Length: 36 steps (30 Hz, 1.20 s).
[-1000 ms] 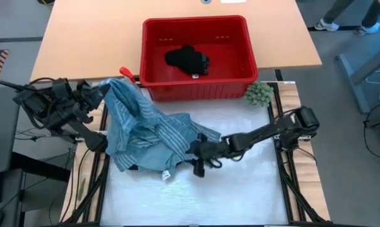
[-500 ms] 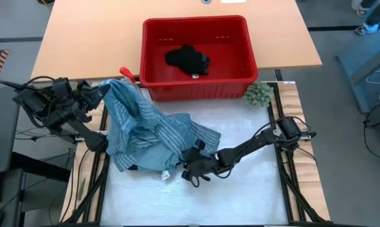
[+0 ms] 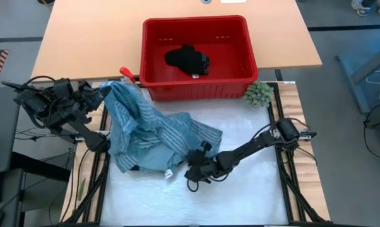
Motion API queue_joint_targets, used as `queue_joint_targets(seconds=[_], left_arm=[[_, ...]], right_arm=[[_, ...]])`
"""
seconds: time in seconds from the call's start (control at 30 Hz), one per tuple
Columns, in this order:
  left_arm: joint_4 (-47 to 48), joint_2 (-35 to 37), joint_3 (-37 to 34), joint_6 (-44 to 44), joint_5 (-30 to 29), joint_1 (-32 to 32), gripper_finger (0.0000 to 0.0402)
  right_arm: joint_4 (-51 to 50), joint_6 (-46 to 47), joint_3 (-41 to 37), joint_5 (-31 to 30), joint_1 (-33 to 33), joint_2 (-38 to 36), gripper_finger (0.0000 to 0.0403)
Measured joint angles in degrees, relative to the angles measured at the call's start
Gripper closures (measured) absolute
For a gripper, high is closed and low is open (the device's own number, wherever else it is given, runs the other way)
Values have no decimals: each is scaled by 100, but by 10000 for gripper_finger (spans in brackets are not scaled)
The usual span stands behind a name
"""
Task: Fold Laundry from Bin
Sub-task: Fold the light blue polo shirt
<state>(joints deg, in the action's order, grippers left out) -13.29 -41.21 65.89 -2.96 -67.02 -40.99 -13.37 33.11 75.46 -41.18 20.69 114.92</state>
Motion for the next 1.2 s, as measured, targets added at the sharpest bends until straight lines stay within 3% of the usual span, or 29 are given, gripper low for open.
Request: queue_joint_targets(seconds=[0.13,0.27,0.4,0.53,0.7,0.83,1.03,1.1,1.2], left_arm=[[45,-4,0,66,219,0,401],[55,-56,0,85,523,0,401],[63,-118,0,349,903,0,401],[-125,-154,0,917,1830,0,401],[-299,-273,6,1312,3536,0,401],[-71,-291,0,1430,4020,-2,401],[166,-313,0,1458,3588,11,401],[169,-323,0,1302,3127,77,401],[366,-123,105,1017,2163,272,401]], right_arm=[[-648,-419,-8,311,20,-440,382],[-1514,-670,-11,944,-64,-1324,383],[-2420,-1082,-11,1961,-283,-2589,384],[-2853,-1418,-10,3249,-670,-4023,384],[-2588,-1702,-8,5117,-1268,-5794,384],[-1583,-1848,-8,6099,-1648,-6849,384],[-1160,-2103,5,6122,-1786,-7668,384],[-1235,-2403,-6,5579,-1790,-7749,384],[-1152,-2980,-6,4294,-1790,-7744,384]])
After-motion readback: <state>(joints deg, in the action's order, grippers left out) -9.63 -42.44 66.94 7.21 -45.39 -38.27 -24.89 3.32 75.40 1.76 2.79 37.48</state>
